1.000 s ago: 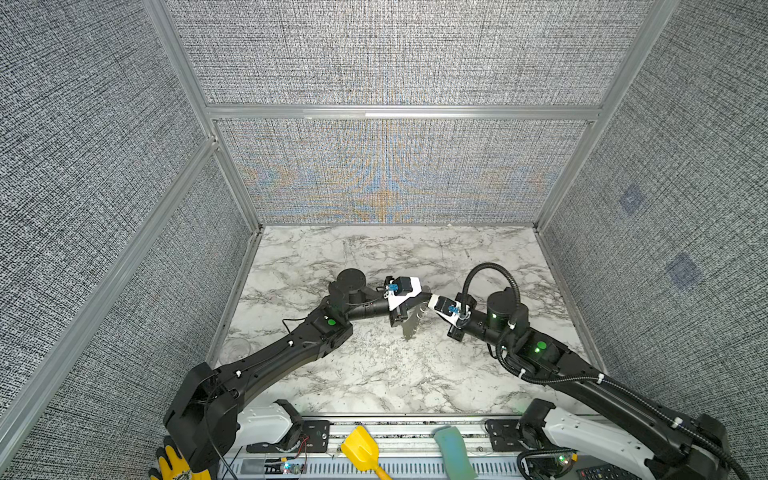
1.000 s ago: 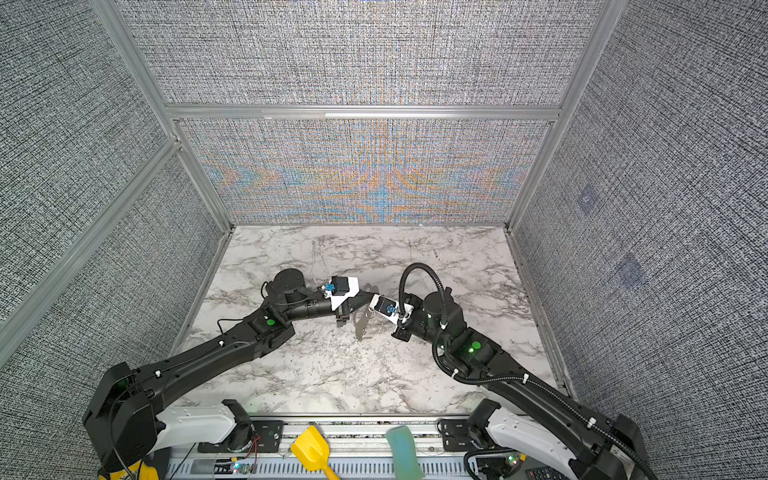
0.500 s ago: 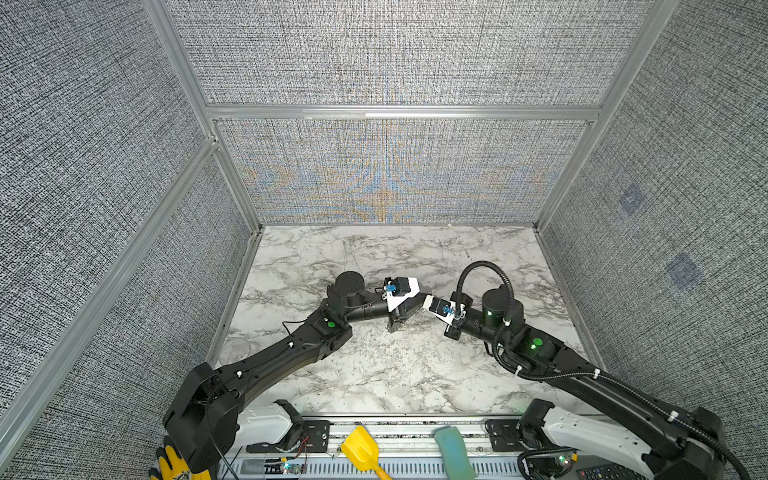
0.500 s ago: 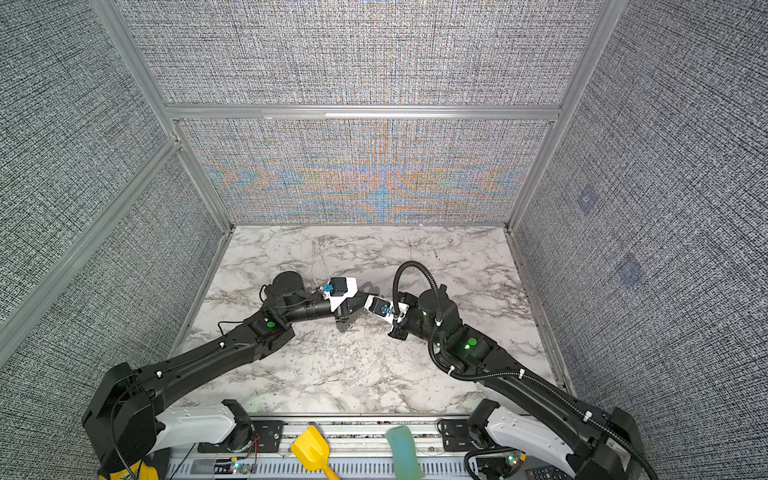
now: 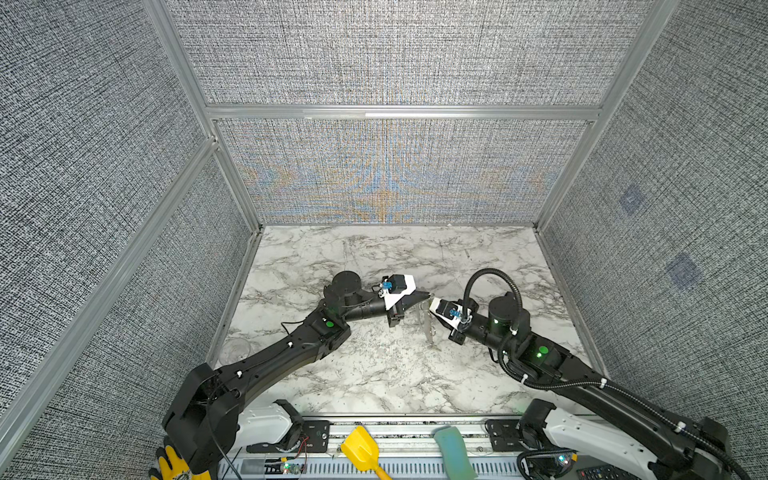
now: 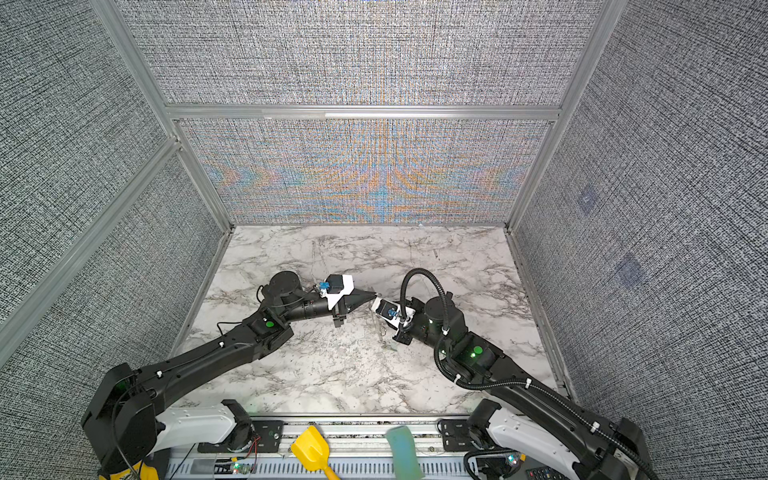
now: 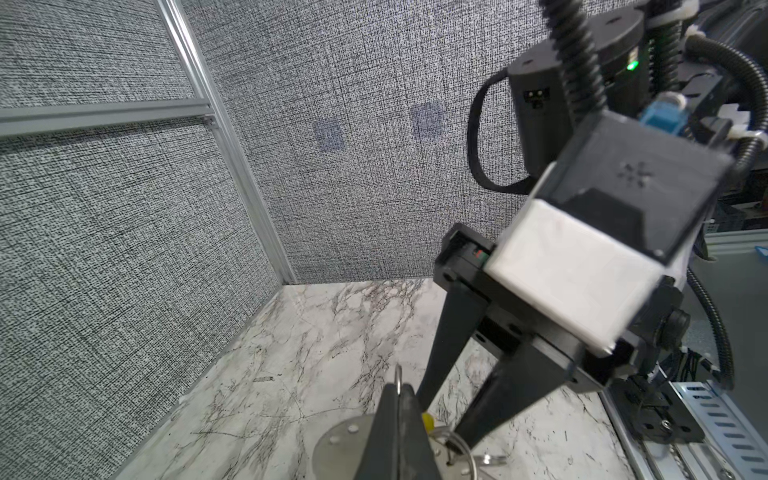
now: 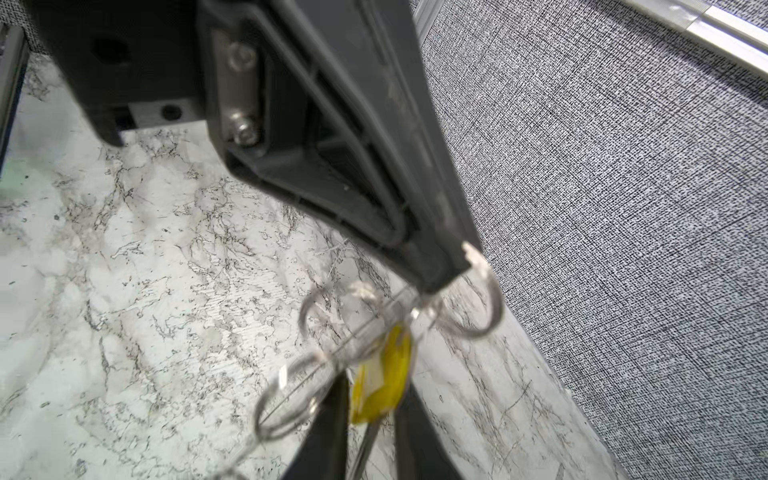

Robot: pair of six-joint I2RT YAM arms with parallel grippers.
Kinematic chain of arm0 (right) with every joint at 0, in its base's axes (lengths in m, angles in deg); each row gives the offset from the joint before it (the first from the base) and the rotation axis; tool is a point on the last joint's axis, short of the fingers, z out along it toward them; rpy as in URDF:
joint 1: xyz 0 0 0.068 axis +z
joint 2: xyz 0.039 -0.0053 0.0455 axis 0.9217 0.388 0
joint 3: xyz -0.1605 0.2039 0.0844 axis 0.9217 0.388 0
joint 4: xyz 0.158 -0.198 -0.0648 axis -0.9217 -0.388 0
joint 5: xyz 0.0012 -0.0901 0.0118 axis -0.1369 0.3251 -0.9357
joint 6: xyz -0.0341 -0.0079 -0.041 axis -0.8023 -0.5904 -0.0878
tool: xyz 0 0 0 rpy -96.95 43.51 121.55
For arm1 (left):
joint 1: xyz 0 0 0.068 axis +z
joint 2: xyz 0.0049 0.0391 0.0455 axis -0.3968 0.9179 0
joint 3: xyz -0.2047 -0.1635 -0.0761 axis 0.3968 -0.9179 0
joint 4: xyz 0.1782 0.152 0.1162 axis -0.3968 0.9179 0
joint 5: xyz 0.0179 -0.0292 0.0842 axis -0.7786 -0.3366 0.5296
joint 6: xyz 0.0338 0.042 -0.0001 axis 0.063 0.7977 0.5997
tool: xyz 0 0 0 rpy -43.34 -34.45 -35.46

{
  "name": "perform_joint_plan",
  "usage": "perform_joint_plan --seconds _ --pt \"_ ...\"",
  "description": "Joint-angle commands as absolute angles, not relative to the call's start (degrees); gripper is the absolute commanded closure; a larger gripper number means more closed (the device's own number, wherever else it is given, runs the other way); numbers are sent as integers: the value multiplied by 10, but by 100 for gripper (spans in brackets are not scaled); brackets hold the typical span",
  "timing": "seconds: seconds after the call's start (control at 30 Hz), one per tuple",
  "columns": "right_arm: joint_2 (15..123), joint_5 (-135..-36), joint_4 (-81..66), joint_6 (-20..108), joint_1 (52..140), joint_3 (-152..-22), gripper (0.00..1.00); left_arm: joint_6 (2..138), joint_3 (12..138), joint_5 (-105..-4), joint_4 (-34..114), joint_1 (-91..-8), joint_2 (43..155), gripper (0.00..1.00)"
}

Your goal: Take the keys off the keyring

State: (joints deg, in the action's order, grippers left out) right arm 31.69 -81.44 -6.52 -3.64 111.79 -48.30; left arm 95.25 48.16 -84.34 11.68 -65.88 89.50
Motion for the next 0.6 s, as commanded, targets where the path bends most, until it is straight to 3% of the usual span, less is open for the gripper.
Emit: perform_joint_plan --seconds 0.0,0.1,0.23,0.4,0.57 --pt "303 -824 -88 -29 1111 -482 64 926 482 -877 56 -652 902 100" --pt "282 -846 -101 -22 1097 -481 58 924 484 -888 55 -647 905 100" --pt "255 -883 -111 -10 1061 -488 59 922 487 -902 60 -644 910 100" --pt "261 -976 -121 11 1002 -522 74 922 489 -916 64 -642 914 100" --pt "293 -1057 -127 14 984 -557 80 916 493 -931 64 -640 917 100"
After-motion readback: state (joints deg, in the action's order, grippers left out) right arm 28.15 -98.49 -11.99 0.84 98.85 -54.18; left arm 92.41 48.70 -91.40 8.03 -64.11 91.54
